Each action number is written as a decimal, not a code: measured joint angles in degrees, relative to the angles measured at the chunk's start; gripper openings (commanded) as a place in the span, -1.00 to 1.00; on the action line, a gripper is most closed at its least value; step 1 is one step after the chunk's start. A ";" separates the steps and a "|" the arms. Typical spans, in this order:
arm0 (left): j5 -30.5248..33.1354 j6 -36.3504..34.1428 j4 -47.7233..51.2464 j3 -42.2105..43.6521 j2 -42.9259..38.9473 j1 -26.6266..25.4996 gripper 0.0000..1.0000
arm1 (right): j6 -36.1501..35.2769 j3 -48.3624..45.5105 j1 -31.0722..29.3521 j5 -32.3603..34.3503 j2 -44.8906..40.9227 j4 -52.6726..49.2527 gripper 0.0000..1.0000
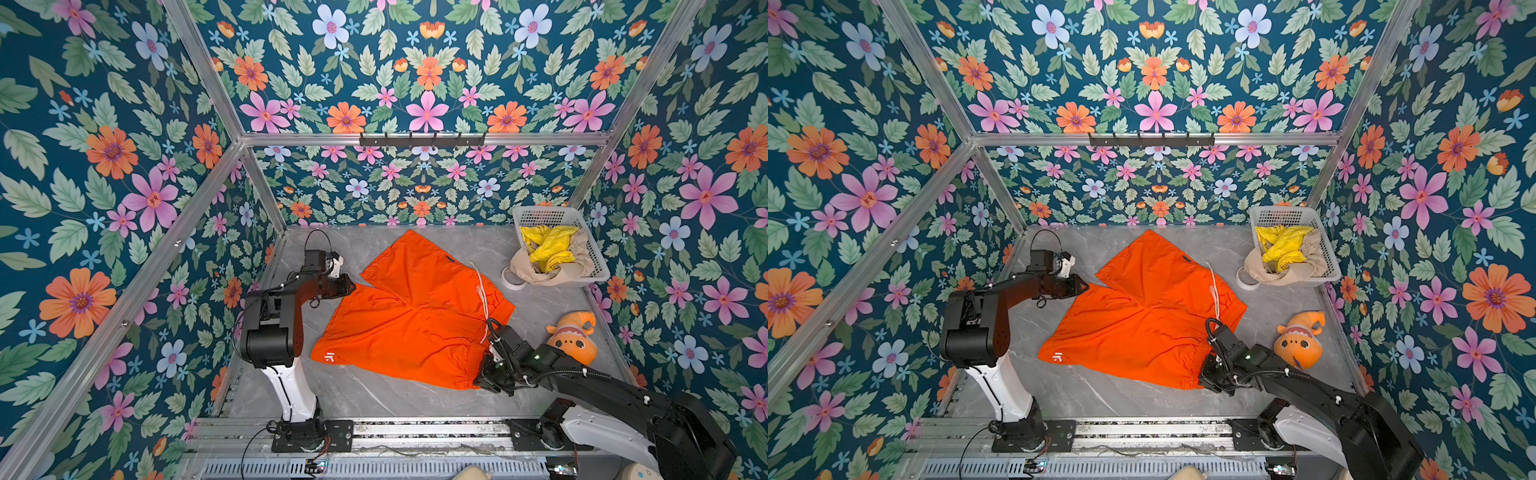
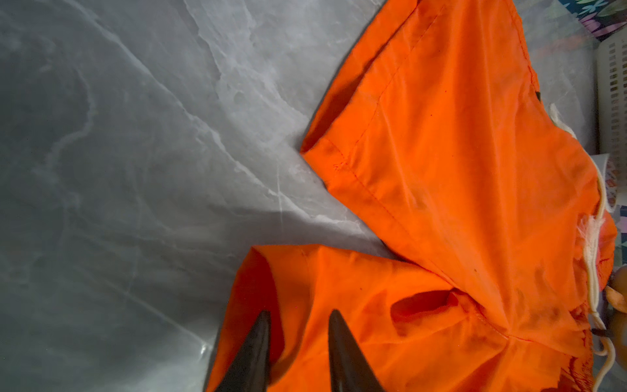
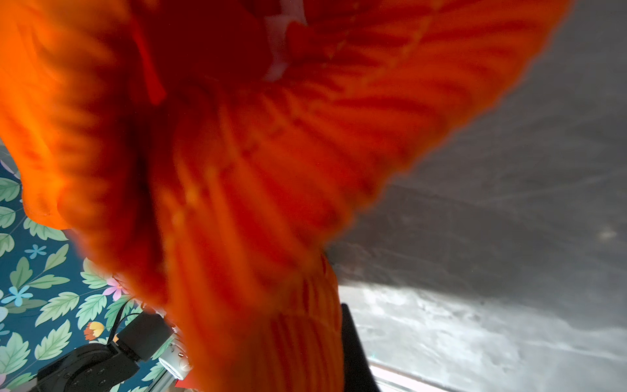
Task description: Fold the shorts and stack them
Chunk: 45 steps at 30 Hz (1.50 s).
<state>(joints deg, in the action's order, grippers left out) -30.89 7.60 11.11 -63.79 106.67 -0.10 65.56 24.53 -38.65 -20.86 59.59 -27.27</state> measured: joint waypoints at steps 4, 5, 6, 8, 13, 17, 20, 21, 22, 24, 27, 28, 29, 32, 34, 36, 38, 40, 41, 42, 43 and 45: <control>-0.72 -0.02 0.74 0.57 0.00 0.02 -0.26 | 0.00 0.00 0.00 0.02 -0.20 0.00 -0.85; -0.72 -0.04 1.01 0.72 0.00 0.02 -0.26 | 0.00 -0.02 0.00 0.02 -0.28 0.00 -0.85; -0.70 -0.07 1.14 0.87 -0.04 0.02 -0.25 | 0.00 -0.07 0.00 0.02 -0.39 0.00 -0.85; -0.63 -0.28 1.53 1.46 -0.28 0.02 -0.16 | 0.00 -0.13 0.00 0.02 -0.55 0.02 -0.85; 0.20 -0.63 2.82 1.99 -0.44 0.02 -0.33 | 0.00 -0.26 0.00 0.02 -0.57 0.04 -0.86; 0.74 -0.63 3.06 1.88 -0.44 0.02 -0.72 | 0.00 -0.39 0.00 0.02 -0.57 0.20 -0.87; 1.20 -0.42 3.52 1.05 -1.01 0.02 -0.87 | -0.02 -0.74 0.00 -0.02 -0.55 0.46 -0.87; 1.25 -0.37 3.67 0.39 -1.42 0.02 -0.88 | -0.02 -0.90 0.00 -0.09 -0.55 0.50 -0.88; 1.20 -0.04 4.00 -0.63 -1.73 0.02 -0.89 | -0.02 -1.07 0.00 -0.13 -0.57 0.59 -0.87; 1.03 0.35 5.44 -3.56 -1.77 0.00 -0.89 | 0.00 -1.38 0.02 -0.15 -0.74 0.68 -0.88; 0.37 1.60 8.00 -8.85 -1.20 0.02 -0.89 | 0.00 -1.92 0.04 -0.15 -1.42 0.63 -0.88; -0.04 2.27 8.74 -10.43 -0.98 0.02 -0.88 | 0.00 -2.14 0.04 -0.15 -1.77 0.57 -0.88; -0.46 2.99 9.46 -11.63 -0.76 0.00 -0.88 | 0.00 -2.34 0.04 -0.15 -2.10 0.48 -0.88; -2.05 4.72 11.06 -15.50 0.42 0.09 -0.87 | 0.00 -2.99 0.04 -0.17 -3.17 0.00 -0.88; -2.82 6.10 11.21 -17.81 1.99 0.22 -0.87 | 0.00 -3.26 0.04 -0.20 -3.41 -0.07 -0.88; -3.65 7.48 11.30 -20.55 5.11 0.46 -0.86 | -0.02 -3.26 0.04 -0.50 -3.21 -0.07 -0.88; -4.33 8.28 11.39 -22.97 8.39 0.57 -0.85 | -0.11 -3.13 0.07 -0.85 -2.51 0.00 -0.88; -5.53 9.55 11.54 -25.57 12.11 0.57 -0.83 | -0.33 -2.95 0.09 -1.31 -1.40 0.17 -0.89; -6.12 10.62 11.26 -26.51 13.51 0.57 -0.83 | -0.42 -2.95 0.09 -1.46 -1.07 0.35 -0.89; -6.67 10.80 10.99 -27.41 14.91 0.55 -0.82 | -0.72 -2.91 0.09 -1.46 -0.66 0.44 -0.89; -6.95 11.85 10.43 -28.11 16.06 0.55 -0.80 | -0.72 -2.84 0.09 -1.46 -0.33 0.44 -0.88; -7.41 12.24 9.27 -29.55 18.08 0.55 -0.69 | -0.70 -2.58 0.09 -1.49 -0.02 0.39 -0.87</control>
<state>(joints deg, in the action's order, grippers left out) -38.30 19.84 20.38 -93.34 124.75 0.45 64.86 21.96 -38.57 -22.35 59.57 -26.87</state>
